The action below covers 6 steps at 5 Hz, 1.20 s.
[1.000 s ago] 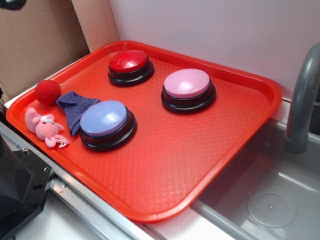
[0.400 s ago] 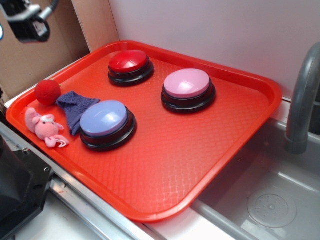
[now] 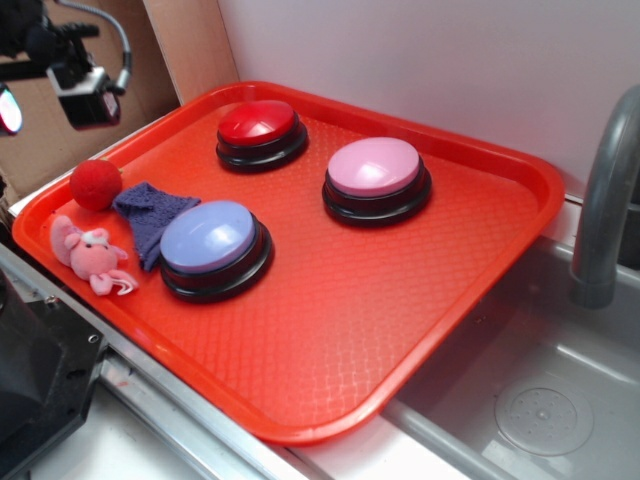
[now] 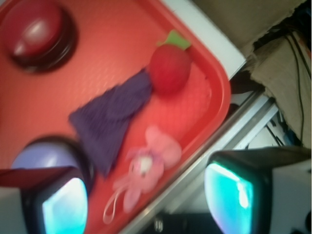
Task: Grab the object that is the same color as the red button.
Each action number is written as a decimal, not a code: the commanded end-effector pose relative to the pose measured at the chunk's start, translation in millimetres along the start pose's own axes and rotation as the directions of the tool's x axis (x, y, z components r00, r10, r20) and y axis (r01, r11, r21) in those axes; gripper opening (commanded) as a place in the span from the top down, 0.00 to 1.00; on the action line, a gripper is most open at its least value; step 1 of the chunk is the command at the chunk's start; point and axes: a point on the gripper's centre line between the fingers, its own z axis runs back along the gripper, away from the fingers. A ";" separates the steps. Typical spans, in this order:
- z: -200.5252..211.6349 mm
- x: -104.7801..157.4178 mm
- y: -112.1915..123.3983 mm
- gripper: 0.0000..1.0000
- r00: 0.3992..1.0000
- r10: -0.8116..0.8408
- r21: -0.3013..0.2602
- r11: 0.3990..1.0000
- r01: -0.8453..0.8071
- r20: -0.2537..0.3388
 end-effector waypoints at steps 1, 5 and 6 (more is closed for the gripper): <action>-28.9 30.4 27.6 0.00 0.980 0.179 0.054 0.981 -0.184 0.087; -96.0 63.9 46.3 0.00 0.949 0.294 0.010 0.955 -0.297 0.119; -96.5 64.3 45.3 0.99 0.949 0.286 0.003 0.957 -0.289 0.130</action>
